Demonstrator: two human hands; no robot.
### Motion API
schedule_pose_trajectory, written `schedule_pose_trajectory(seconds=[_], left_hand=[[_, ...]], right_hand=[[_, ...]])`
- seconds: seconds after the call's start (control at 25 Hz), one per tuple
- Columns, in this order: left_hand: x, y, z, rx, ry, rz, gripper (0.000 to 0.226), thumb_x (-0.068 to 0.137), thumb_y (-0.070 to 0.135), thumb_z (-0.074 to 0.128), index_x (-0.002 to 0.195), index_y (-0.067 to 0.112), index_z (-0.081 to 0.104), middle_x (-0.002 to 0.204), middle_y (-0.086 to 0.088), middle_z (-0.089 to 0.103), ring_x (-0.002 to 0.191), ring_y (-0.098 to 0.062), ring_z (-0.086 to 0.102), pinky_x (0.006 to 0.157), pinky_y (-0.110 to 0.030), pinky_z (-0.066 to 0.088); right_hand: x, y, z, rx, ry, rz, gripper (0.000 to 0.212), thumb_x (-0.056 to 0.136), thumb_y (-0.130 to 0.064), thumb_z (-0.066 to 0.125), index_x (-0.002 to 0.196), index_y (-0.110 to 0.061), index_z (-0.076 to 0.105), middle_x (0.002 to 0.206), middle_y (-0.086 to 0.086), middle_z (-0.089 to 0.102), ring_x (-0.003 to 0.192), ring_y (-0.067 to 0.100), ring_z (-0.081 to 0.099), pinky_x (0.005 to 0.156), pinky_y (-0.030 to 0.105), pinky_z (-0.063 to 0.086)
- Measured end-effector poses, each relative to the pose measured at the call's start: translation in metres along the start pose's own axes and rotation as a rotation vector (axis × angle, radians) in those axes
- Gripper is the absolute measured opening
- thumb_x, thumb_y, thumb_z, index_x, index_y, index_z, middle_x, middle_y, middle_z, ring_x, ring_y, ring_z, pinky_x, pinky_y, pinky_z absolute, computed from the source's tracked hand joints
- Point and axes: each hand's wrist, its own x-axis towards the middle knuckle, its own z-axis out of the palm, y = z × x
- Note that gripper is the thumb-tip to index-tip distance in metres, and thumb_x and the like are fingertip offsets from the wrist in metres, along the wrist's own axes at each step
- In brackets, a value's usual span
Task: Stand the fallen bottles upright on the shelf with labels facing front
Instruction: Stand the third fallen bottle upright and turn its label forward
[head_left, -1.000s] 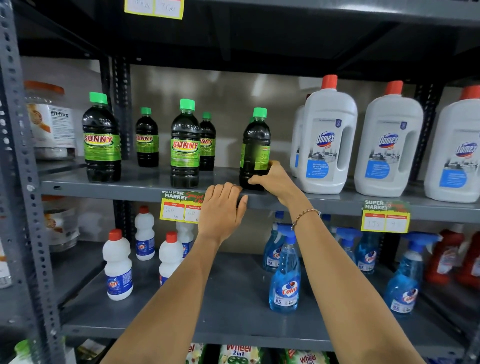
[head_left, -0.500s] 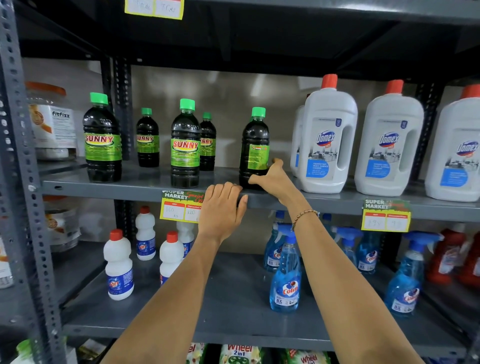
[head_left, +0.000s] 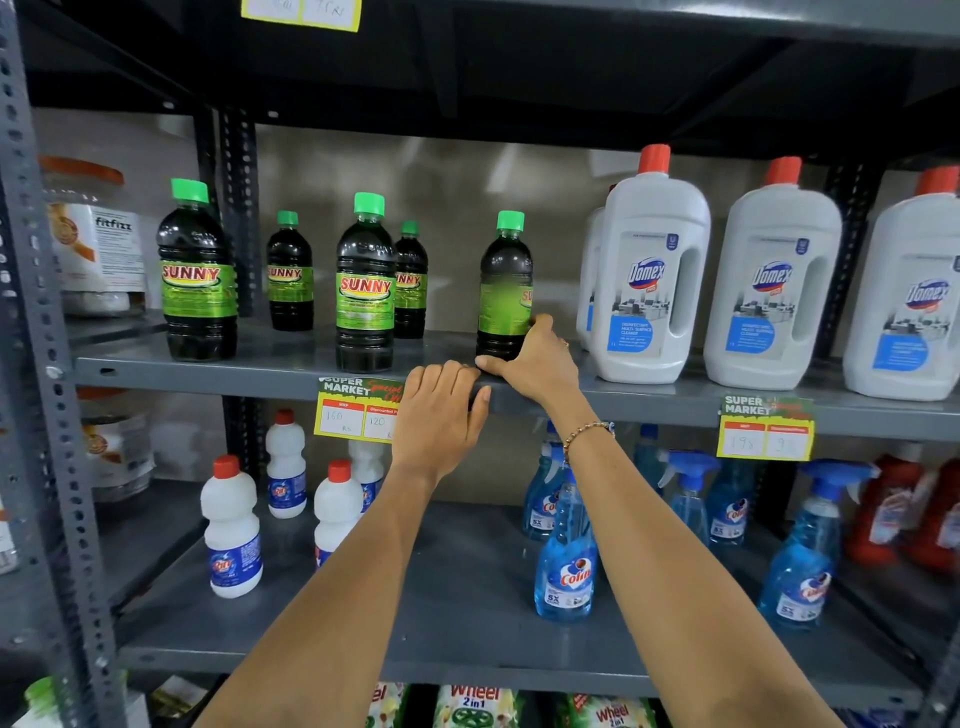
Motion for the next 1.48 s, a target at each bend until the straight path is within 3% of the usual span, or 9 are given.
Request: schedule_pose_trajectory(seconds=[0.08,0.28,0.44,0.68,0.8,0.92,1.12,1.28,1.48], left_hand=[[-0.001,0.0,0.0,-0.016,-0.005,-0.004,0.033,0.097,0.034,0.037,0.102,0.01,0.06,0.089,-0.005,0.06,0.081,-0.026,0.054,0.081,-0.036,0.036],[0.0,0.0,0.0,-0.01,0.046,0.001,0.03,0.096,0.033,0.039,0.094,0.009,0.059,0.085,-0.006,0.058,0.077,-0.027,0.053,0.078,-0.036,0.035],[-0.001,0.0,0.002,-0.021,0.028,-0.004,0.031,0.096,0.033,0.039,0.099,0.01,0.06,0.087,-0.005,0.059,0.079,-0.026,0.054,0.079,-0.036,0.036],[0.0,0.0,0.003,0.002,0.017,-0.007,0.033,0.097,0.034,0.038,0.097,0.01,0.061,0.089,-0.005,0.061,0.08,-0.027,0.055,0.08,-0.036,0.036],[0.0,-0.001,0.002,0.0,0.014,-0.006,0.034,0.097,0.034,0.038,0.098,0.01,0.061,0.089,-0.005,0.061,0.08,-0.026,0.055,0.08,-0.036,0.036],[0.0,0.0,0.002,-0.001,-0.002,-0.012,0.034,0.097,0.035,0.037,0.1,0.01,0.061,0.09,-0.005,0.061,0.081,-0.026,0.055,0.08,-0.037,0.037],[-0.001,-0.001,0.003,-0.008,0.022,-0.006,0.032,0.097,0.034,0.039,0.099,0.011,0.061,0.09,-0.005,0.061,0.081,-0.026,0.055,0.08,-0.036,0.037],[0.0,-0.001,0.002,-0.012,0.012,-0.006,0.033,0.097,0.034,0.038,0.1,0.01,0.061,0.09,-0.005,0.062,0.08,-0.026,0.055,0.08,-0.036,0.036],[0.002,-0.001,0.0,-0.037,0.003,-0.003,0.034,0.097,0.034,0.036,0.101,0.011,0.061,0.091,-0.005,0.063,0.081,-0.026,0.056,0.08,-0.036,0.036]], right_hand=[[-0.002,-0.001,0.002,-0.032,0.048,0.002,0.085,0.064,-0.053,0.078,0.122,-0.006,0.038,0.126,0.013,0.054,0.121,0.031,0.049,0.095,0.046,0.045],[0.005,0.001,-0.005,0.118,-0.142,0.03,0.071,0.074,-0.031,0.075,0.123,-0.004,0.033,0.121,0.011,0.057,0.117,0.03,0.055,0.095,0.043,0.046],[0.001,0.0,0.0,-0.027,0.012,-0.016,0.079,0.065,-0.048,0.08,0.12,-0.006,0.041,0.121,0.01,0.057,0.114,0.029,0.055,0.092,0.043,0.047],[0.012,0.008,-0.007,0.217,-0.204,0.004,0.063,0.076,-0.027,0.075,0.126,-0.006,0.043,0.121,0.007,0.06,0.118,0.024,0.055,0.1,0.04,0.045],[0.007,0.006,-0.003,0.129,-0.132,-0.005,0.061,0.08,-0.028,0.072,0.125,-0.004,0.038,0.124,0.012,0.058,0.117,0.028,0.054,0.091,0.035,0.043],[0.003,0.003,0.0,0.095,-0.034,-0.011,0.075,0.072,-0.04,0.077,0.125,-0.006,0.037,0.126,0.01,0.057,0.116,0.028,0.055,0.088,0.036,0.044],[0.005,0.004,-0.01,0.288,-0.198,0.016,0.076,0.084,-0.02,0.069,0.138,-0.002,0.019,0.135,0.014,0.051,0.125,0.027,0.048,0.094,0.03,0.038],[0.0,0.002,-0.001,0.082,-0.059,-0.038,0.076,0.08,-0.033,0.072,0.134,-0.004,0.026,0.134,0.015,0.049,0.122,0.034,0.05,0.095,0.043,0.043],[-0.004,-0.002,-0.002,0.029,-0.008,-0.073,0.083,0.078,-0.04,0.072,0.134,-0.003,0.023,0.136,0.017,0.044,0.122,0.037,0.049,0.094,0.045,0.044]])
